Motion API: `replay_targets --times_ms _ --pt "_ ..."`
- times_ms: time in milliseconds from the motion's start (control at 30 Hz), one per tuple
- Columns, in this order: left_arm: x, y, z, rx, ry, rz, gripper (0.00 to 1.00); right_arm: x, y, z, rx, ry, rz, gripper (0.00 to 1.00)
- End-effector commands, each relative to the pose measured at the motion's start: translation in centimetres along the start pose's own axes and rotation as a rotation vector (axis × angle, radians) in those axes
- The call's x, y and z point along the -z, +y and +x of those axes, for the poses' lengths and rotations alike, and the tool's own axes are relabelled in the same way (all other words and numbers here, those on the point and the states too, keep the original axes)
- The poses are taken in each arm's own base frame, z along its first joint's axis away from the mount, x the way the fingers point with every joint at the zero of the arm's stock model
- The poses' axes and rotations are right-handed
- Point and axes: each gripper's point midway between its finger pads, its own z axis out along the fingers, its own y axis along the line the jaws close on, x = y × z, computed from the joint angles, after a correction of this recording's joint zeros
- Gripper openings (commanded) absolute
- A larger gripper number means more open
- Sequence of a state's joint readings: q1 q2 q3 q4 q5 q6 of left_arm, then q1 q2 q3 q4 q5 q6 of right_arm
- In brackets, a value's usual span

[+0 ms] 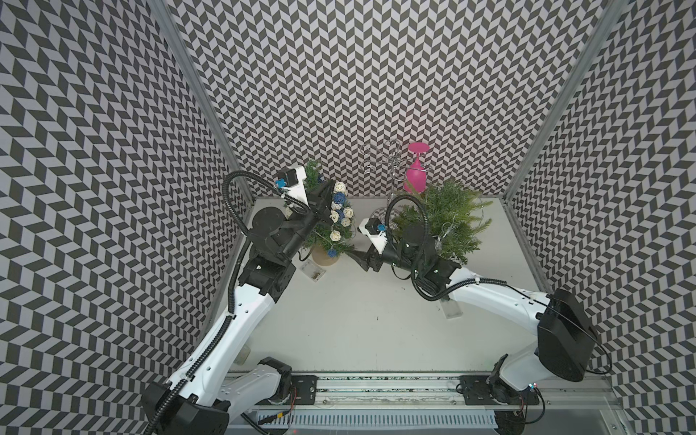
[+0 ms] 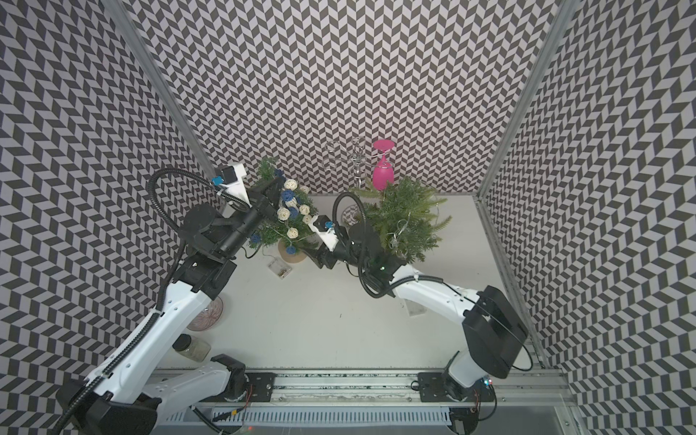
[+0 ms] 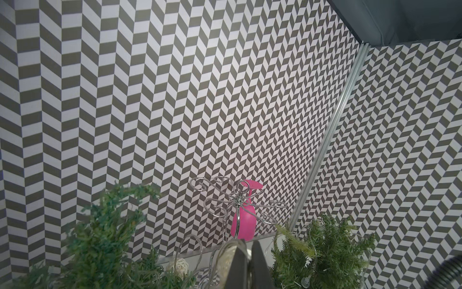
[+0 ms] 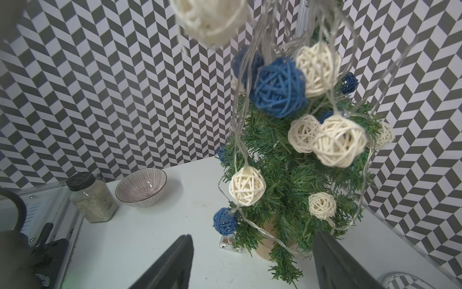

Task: Wrap string light around the christmas tree
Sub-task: Wrap the light string around the Christmas tree.

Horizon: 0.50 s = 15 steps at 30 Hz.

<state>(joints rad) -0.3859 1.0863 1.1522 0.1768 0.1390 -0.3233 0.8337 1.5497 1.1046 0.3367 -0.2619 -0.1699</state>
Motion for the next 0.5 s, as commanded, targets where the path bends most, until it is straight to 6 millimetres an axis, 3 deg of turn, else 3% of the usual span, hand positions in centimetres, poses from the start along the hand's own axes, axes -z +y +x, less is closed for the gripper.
replay_targets --times_ms 0,233,467 --pt "0.6 -0.2 -2.4 -0.036 -0.029 -0.026 0.00 0.9 0.3 -2.1 0.035 -0.058 0.019 0.76" --pt "3.4 1.4 -3.2 -0.023 0.018 -0.163 0.00 2.9 1.3 -4.6 0.030 -0.117 0.023 0.81" --pt "3.5 3.2 -2.8 -0.061 0.134 -0.270 0.00 3.0 2.2 -6.4 -0.001 -0.146 0.011 0.78"
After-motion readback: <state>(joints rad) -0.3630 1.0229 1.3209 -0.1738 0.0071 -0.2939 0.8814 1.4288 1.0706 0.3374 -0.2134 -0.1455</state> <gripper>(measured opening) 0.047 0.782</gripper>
